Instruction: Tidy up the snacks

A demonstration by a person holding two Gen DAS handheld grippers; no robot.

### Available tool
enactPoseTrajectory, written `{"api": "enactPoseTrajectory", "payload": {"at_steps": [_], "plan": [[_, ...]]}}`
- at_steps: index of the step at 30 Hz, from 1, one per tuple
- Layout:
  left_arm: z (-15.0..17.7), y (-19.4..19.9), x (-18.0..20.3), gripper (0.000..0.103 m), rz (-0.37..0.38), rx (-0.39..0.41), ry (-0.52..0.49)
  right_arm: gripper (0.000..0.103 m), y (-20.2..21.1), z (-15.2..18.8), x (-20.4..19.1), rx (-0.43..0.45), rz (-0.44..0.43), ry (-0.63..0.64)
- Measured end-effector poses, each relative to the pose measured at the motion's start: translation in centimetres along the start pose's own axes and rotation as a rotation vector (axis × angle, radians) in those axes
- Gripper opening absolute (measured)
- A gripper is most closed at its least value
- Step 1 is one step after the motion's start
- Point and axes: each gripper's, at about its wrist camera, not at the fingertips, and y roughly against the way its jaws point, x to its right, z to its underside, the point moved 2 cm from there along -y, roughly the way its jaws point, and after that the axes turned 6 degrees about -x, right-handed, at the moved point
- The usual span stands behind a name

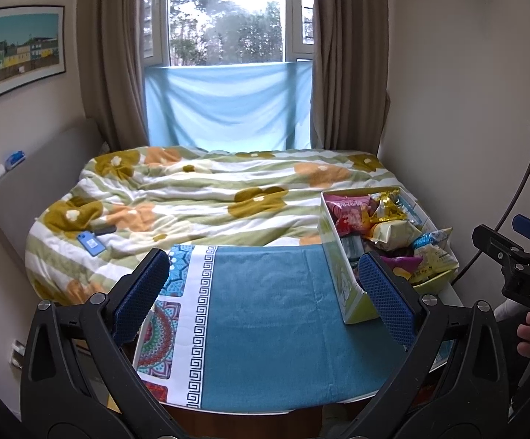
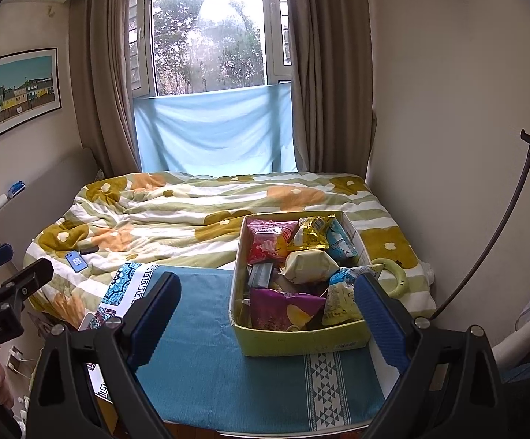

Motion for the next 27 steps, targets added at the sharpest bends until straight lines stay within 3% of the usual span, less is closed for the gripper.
{"api": "enactPoseTrajectory", "payload": {"at_steps": [13,27], "plan": [[0.3,-0.1,-0.1,0.102,-0.005,0.0,0.032,0.094,-0.1,-0.1,-0.1,-0.002,0.002,0.002],[0.8,1.2,-0.8,0.102,0.006,0.05,0.058,0.094,-0.5,0.5,-0.5,-0.006,-0.002,0.007]]}}
